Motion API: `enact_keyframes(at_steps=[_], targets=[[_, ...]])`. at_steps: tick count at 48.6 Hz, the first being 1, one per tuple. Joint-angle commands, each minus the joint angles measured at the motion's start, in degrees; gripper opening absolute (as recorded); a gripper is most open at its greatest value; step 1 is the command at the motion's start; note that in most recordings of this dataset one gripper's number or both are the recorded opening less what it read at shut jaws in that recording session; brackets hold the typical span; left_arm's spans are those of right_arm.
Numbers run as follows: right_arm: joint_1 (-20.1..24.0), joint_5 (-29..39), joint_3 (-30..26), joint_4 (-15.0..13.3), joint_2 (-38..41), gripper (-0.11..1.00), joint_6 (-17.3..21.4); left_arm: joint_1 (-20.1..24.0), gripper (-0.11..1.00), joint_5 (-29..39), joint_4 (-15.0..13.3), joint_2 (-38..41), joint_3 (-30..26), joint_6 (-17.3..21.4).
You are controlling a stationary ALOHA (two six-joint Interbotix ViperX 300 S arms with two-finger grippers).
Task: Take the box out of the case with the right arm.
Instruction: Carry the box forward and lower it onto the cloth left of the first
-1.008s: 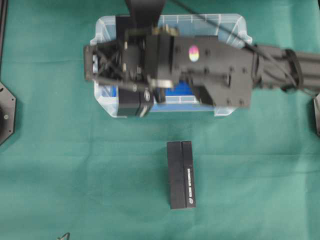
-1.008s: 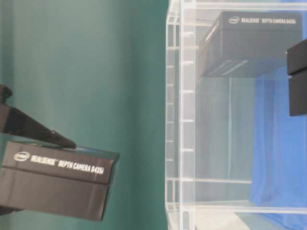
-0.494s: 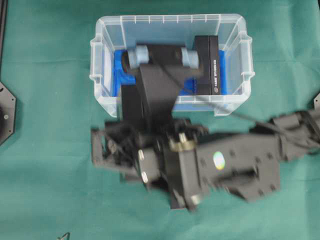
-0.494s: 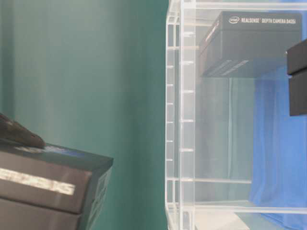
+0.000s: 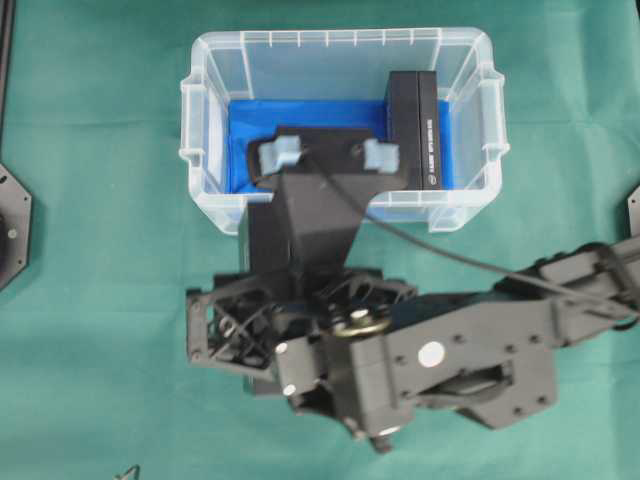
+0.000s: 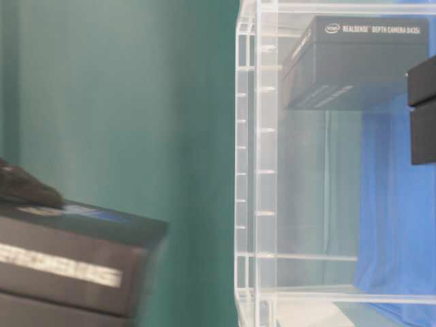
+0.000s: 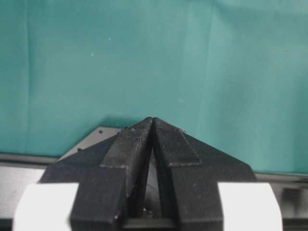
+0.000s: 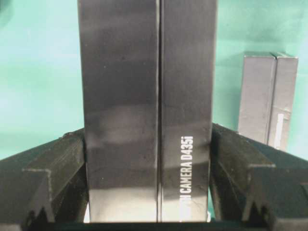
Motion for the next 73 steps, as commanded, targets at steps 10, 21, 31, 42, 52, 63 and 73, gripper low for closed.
enact_keyframes(at_steps=[10,21,31,42,52,63,73], targets=[[-0.18,-0.26,-0.26,4.39,1.93,0.68,1.49,-0.09,0.02,-0.18,0.18,0.35,-0.26,0.0],[-0.88,-3.52,4.92,8.53,4.13,0.69,2.55,-0.09,0.02,-0.18,0.18,0.26,0.0,0.0],[-1.85,-14.94,13.97,10.11,5.1,0.69,3.6,-0.09,0.02,-0.18,0.18,0.18,0.09,0.0],[-2.37,-21.8,21.71,10.11,5.1,0.69,6.86,-0.09,0.02,-0.18,0.18,0.18,0.09,-0.09],[-2.64,-27.07,25.22,11.16,5.1,0.69,8.79,-0.09,0.02,-0.18,0.18,0.18,0.09,-0.09],[-2.64,-27.95,25.93,11.51,5.1,0.69,8.88,-0.09,0.02,-0.18,0.18,0.18,0.26,0.0],[-2.64,-27.95,25.93,11.51,5.1,0.69,8.96,-0.09,0.02,-0.18,0.18,0.09,0.53,0.0]])
